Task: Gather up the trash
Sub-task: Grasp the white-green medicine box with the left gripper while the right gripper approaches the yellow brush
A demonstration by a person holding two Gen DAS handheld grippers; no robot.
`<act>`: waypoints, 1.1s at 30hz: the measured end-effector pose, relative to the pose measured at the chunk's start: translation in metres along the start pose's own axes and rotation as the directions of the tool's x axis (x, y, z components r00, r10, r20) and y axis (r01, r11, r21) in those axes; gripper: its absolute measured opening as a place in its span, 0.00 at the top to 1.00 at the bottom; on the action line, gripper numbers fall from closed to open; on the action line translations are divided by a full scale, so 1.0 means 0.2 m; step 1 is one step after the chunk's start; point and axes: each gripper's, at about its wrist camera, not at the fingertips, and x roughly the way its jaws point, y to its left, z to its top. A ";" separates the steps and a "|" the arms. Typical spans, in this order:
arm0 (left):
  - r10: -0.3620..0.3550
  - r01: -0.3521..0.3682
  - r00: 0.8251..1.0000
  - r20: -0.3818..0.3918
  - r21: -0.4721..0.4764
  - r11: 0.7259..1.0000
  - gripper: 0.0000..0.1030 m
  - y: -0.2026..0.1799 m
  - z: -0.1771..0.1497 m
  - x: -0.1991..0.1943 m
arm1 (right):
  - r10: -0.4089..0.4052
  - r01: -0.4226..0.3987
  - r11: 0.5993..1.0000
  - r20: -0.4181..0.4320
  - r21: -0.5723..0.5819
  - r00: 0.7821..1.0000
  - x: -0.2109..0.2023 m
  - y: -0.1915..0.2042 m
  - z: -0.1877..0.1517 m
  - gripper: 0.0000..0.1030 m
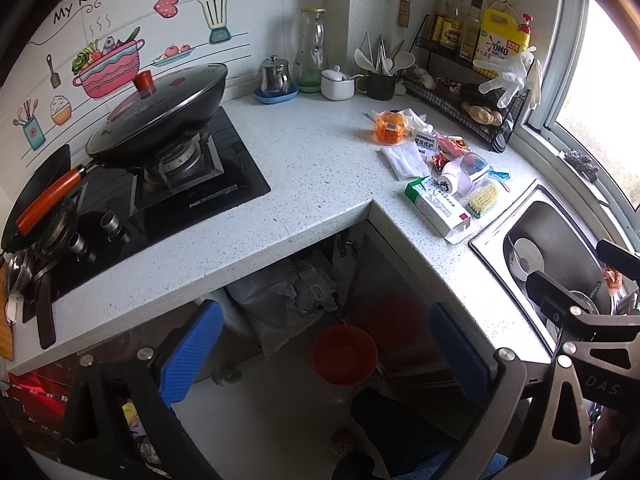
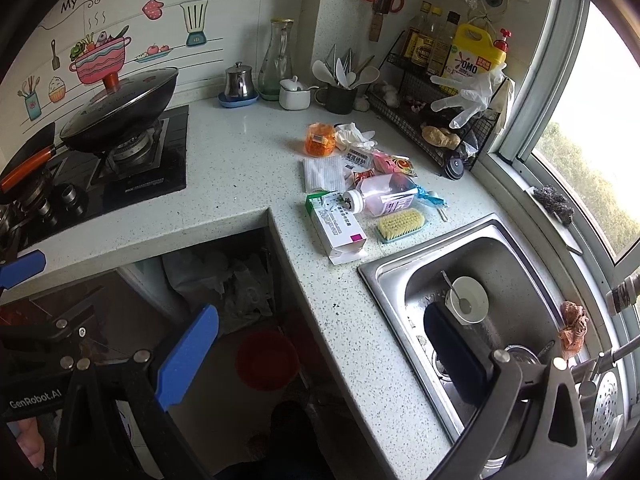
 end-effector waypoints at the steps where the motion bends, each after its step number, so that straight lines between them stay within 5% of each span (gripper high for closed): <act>1: -0.011 0.011 1.000 -0.004 0.010 1.000 0.01 -0.02 0.03 0.03 | -0.005 0.005 1.000 -0.003 0.008 1.000 0.02 -0.01 0.01 0.00; 14: -0.128 0.140 0.984 -0.123 0.092 0.986 0.01 -0.35 0.47 0.54 | -0.091 0.101 0.988 -0.087 0.118 0.992 0.36 -0.33 0.25 0.00; 22: -0.190 0.206 0.948 -0.256 0.035 0.978 0.01 -0.58 0.63 0.92 | -0.127 0.145 0.984 -0.156 0.108 0.980 0.63 -0.57 0.37 0.00; 33: -0.130 0.162 0.894 -0.428 0.039 0.986 0.01 -0.84 0.65 1.36 | -0.091 0.133 0.984 -0.312 0.116 0.946 1.03 -0.84 0.37 0.01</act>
